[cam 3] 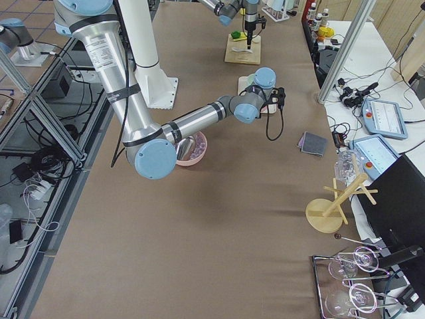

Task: Stack pink bowl on green and place spoon
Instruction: 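Grasp the pink bowl rim with the right gripper while the left grasps the spoon, then hold the pink bowl with the right gripper and the white spoon with the left gripper, then carry the pink bowl with the right gripper over the green bowls and lower it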

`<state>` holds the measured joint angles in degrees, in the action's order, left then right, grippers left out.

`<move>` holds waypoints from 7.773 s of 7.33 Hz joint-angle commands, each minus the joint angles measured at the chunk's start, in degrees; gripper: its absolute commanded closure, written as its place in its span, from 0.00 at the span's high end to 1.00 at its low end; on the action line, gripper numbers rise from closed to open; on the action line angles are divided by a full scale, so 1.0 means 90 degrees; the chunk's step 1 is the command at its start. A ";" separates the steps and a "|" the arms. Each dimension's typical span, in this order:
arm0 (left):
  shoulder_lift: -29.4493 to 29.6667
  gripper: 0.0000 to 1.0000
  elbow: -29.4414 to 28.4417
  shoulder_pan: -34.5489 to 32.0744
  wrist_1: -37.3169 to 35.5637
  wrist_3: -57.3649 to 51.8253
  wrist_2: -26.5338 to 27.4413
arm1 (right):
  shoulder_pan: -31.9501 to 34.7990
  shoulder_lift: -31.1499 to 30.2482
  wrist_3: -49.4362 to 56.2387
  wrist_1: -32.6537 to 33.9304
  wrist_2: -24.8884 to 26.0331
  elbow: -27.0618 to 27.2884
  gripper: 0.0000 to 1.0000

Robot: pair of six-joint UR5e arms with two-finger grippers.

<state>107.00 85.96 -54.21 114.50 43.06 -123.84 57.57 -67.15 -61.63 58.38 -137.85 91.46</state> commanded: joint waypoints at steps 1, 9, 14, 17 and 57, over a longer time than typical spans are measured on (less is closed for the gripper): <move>-0.0043 0.70 0.0048 0.0231 0.0002 0.0253 0.0000 | 0.0000 0.0020 -0.0037 -0.0002 0.0014 -0.0006 0.00; -0.0141 0.56 0.0146 0.0350 -0.0017 0.0353 0.0010 | 0.0000 0.0029 -0.0047 0.0007 0.0014 -0.0006 0.00; -0.0141 0.31 0.0214 0.0291 -0.0027 0.0382 0.0029 | 0.0010 0.0029 -0.0047 0.0007 0.0014 -0.0025 0.00; -0.0141 0.39 0.0273 0.0291 -0.0047 0.0382 0.0146 | 0.0020 0.0029 -0.0047 0.0007 0.0014 -0.0035 0.00; -0.0483 0.00 0.0937 0.0418 -0.0056 0.0821 0.0205 | -0.1767 0.2725 -0.2967 -0.0266 0.2455 -0.1802 0.00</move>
<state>102.68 94.45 -50.45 113.96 50.42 -121.99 41.98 -42.07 -88.18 55.79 -115.61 75.24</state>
